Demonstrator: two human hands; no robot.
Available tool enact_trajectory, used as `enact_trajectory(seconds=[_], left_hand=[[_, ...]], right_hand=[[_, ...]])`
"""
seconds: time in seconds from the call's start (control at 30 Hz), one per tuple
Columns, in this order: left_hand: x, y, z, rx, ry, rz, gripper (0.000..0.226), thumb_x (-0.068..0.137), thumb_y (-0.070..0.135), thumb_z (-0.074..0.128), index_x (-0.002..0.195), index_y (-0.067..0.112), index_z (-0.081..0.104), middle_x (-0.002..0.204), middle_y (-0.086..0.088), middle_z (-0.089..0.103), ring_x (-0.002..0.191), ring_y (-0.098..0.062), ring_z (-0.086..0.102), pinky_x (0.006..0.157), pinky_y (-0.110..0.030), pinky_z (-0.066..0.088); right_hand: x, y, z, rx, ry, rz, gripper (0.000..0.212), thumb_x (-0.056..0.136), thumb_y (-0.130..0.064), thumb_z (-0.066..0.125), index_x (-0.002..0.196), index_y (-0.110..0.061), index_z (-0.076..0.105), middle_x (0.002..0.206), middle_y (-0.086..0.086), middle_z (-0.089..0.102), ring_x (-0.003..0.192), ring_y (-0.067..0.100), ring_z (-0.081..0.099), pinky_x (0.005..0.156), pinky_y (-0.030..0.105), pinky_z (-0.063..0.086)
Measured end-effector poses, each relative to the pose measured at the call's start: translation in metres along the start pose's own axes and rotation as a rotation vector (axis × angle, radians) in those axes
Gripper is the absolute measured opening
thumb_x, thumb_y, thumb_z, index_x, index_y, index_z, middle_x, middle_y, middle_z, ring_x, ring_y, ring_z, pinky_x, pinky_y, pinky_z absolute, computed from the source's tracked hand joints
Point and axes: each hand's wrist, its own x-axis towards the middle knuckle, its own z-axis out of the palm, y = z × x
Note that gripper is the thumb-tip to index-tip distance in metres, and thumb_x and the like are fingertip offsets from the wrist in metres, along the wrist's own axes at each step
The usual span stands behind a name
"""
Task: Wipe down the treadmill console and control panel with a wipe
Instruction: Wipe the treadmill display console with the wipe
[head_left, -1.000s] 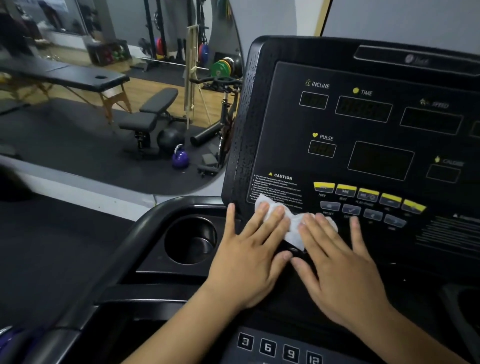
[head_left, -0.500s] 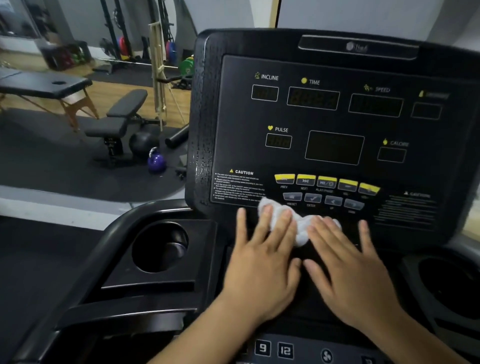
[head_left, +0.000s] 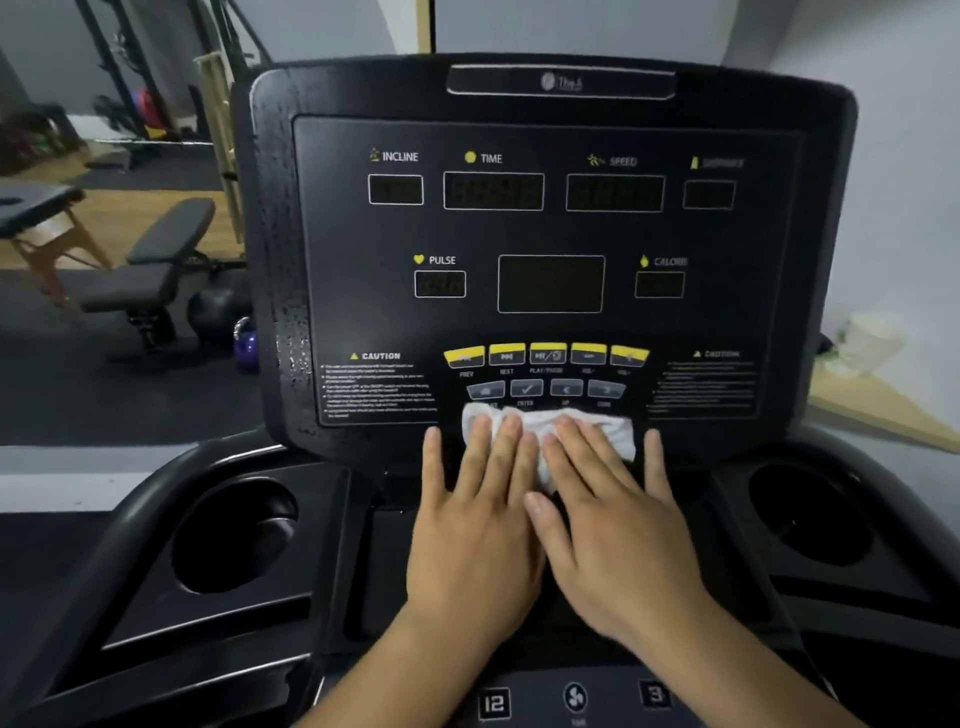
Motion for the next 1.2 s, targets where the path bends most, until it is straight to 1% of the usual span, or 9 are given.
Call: enact_trajectory(seconds=[0.13, 0.27, 0.33, 0.5, 0.6, 0.73, 0.93, 1.07, 1.2], left_hand=[[0.019, -0.005, -0.005, 0.057, -0.013, -0.011, 0.065, 0.096, 0.039, 0.028, 0.153, 0.007, 0.029, 0.161, -0.016, 0.021, 0.148, -0.036, 0.019, 0.116, -0.062, 0.012], [-0.011, 0.005, 0.001, -0.039, 0.021, -0.004, 0.062, 0.092, 0.036, 0.034, 0.144, 0.006, 0.046, 0.153, -0.016, 0.038, 0.142, -0.033, 0.036, 0.11, -0.06, 0.022], [-0.012, 0.004, 0.003, -0.03, 0.015, -0.013, 0.062, 0.091, 0.037, 0.036, 0.144, 0.007, 0.046, 0.154, -0.014, 0.037, 0.143, -0.031, 0.035, 0.11, -0.061, 0.022], [0.028, -0.012, -0.01, 0.029, 0.083, -0.083, 0.062, 0.095, 0.035, 0.028, 0.15, 0.007, 0.036, 0.16, -0.014, 0.026, 0.147, -0.031, 0.025, 0.114, -0.064, 0.016], [0.015, -0.009, -0.008, -0.01, 0.097, -0.075, 0.062, 0.093, 0.036, 0.033, 0.146, 0.007, 0.045, 0.156, -0.015, 0.035, 0.144, -0.032, 0.033, 0.113, -0.064, 0.018], [-0.014, -0.001, 0.002, -0.03, 0.037, -0.052, 0.061, 0.09, 0.037, 0.039, 0.143, 0.009, 0.05, 0.153, -0.012, 0.04, 0.142, -0.03, 0.037, 0.11, -0.063, 0.021], [0.032, -0.026, -0.015, 0.006, 0.107, -0.127, 0.062, 0.096, 0.037, 0.032, 0.152, 0.01, 0.034, 0.161, -0.011, 0.024, 0.148, -0.03, 0.024, 0.114, -0.066, 0.017], [-0.001, -0.013, -0.001, -0.037, 0.077, -0.097, 0.063, 0.091, 0.04, 0.04, 0.147, 0.011, 0.044, 0.159, -0.011, 0.029, 0.146, -0.036, 0.026, 0.111, -0.067, 0.02], [-0.003, -0.012, 0.0, -0.037, 0.025, -0.085, 0.066, 0.089, 0.044, 0.044, 0.147, 0.013, 0.044, 0.16, -0.011, 0.028, 0.146, -0.04, 0.024, 0.109, -0.07, 0.019]], right_hand=[[0.016, 0.001, -0.009, 0.025, -0.003, 0.013, 0.066, 0.102, -0.051, 0.007, 0.15, -0.015, 0.035, 0.158, 0.002, 0.03, 0.149, 0.016, 0.018, 0.117, 0.061, 0.014], [-0.012, 0.001, 0.002, 0.019, -0.048, -0.005, 0.067, 0.102, -0.056, 0.011, 0.146, -0.018, 0.044, 0.152, 0.0, 0.043, 0.144, 0.018, 0.033, 0.115, 0.063, 0.015], [-0.014, 0.004, 0.007, 0.018, -0.057, -0.003, 0.066, 0.102, -0.056, 0.014, 0.147, -0.018, 0.043, 0.152, -0.001, 0.043, 0.143, 0.018, 0.035, 0.114, 0.063, 0.015], [0.031, 0.003, -0.006, 0.015, 0.024, -0.01, 0.064, 0.101, -0.052, 0.016, 0.152, -0.017, 0.031, 0.159, 0.0, 0.029, 0.148, 0.021, 0.023, 0.117, 0.063, 0.009], [0.02, 0.001, -0.006, 0.001, -0.011, -0.017, 0.065, 0.101, -0.054, 0.013, 0.149, -0.019, 0.039, 0.155, -0.001, 0.037, 0.145, 0.021, 0.03, 0.115, 0.065, 0.01], [-0.008, 0.0, 0.007, 0.007, -0.055, -0.047, 0.063, 0.1, -0.055, 0.019, 0.146, -0.02, 0.044, 0.151, -0.002, 0.044, 0.141, 0.021, 0.037, 0.112, 0.069, 0.017], [0.05, -0.007, -0.014, -0.02, 0.035, -0.036, 0.062, 0.1, -0.052, 0.02, 0.152, -0.02, 0.032, 0.158, -0.001, 0.032, 0.147, 0.025, 0.024, 0.115, 0.067, 0.004], [0.015, -0.006, 0.0, -0.018, -0.038, -0.051, 0.061, 0.098, -0.053, 0.024, 0.148, -0.022, 0.042, 0.152, -0.002, 0.043, 0.142, 0.03, 0.033, 0.111, 0.071, 0.011], [0.014, -0.001, -0.002, -0.045, -0.081, -0.085, 0.059, 0.097, -0.052, 0.028, 0.145, -0.023, 0.046, 0.15, -0.001, 0.045, 0.139, 0.033, 0.038, 0.11, 0.072, 0.013]])
